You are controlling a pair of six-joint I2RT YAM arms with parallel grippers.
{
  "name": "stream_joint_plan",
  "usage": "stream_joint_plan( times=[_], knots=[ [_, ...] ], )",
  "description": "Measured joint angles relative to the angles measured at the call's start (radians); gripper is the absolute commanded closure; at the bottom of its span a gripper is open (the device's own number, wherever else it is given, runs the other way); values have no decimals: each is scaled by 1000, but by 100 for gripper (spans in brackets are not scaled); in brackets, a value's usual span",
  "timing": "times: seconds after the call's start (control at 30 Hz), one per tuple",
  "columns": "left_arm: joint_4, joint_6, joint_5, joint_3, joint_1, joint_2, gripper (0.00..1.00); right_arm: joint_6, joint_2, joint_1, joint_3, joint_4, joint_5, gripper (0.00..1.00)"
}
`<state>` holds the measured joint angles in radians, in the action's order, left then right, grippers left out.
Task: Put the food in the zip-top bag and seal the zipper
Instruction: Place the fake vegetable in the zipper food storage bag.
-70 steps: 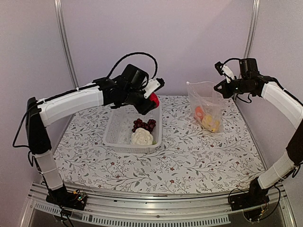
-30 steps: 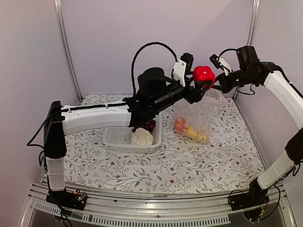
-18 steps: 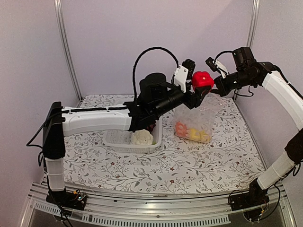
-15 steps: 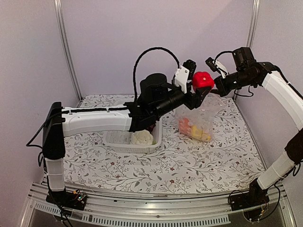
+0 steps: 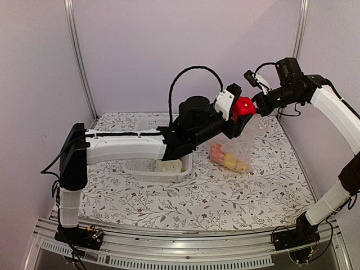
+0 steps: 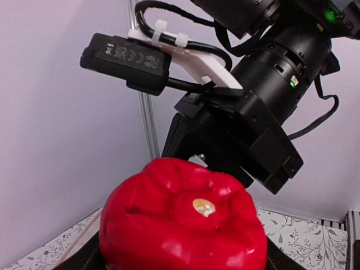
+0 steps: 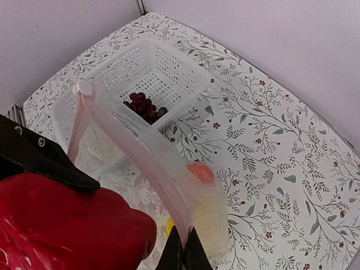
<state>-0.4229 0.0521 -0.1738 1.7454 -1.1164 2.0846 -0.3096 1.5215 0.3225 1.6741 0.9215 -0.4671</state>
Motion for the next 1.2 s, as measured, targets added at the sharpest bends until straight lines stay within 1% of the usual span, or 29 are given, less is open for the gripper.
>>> stream_joint_plan(
  times=[0.07,0.17,0.23,0.33,0.47,0.57,0.83,1.0,1.1,1.2],
  knots=[
    [3,1,-12,0,0,5,44,0,0,0,-1,0,0,100],
    [4,4,-32,2,0,7,33,0,0,0,-1,0,0,100],
    [5,4,-47,4,-1,9,28,1,0,0,-2,0,1,100],
    [10,7,-66,5,-1,9,24,3,0,0,-2,0,1,100],
    [10,11,-75,5,-1,9,16,3,0,0,-2,-1,9,100],
    [10,13,-80,8,-1,9,14,5,0,0,-2,-1,18,100],
    [15,38,-87,32,-7,0,15,7,0,0,-6,-2,52,100],
    [-3,55,-90,-68,-23,-85,16,11,21,-34,12,1,76,100],
    [-19,64,-106,-151,-30,-158,17,10,85,-97,98,10,113,100],
    [-35,69,-147,-216,-31,-211,17,6,138,-147,171,-2,185,100]
  ],
)
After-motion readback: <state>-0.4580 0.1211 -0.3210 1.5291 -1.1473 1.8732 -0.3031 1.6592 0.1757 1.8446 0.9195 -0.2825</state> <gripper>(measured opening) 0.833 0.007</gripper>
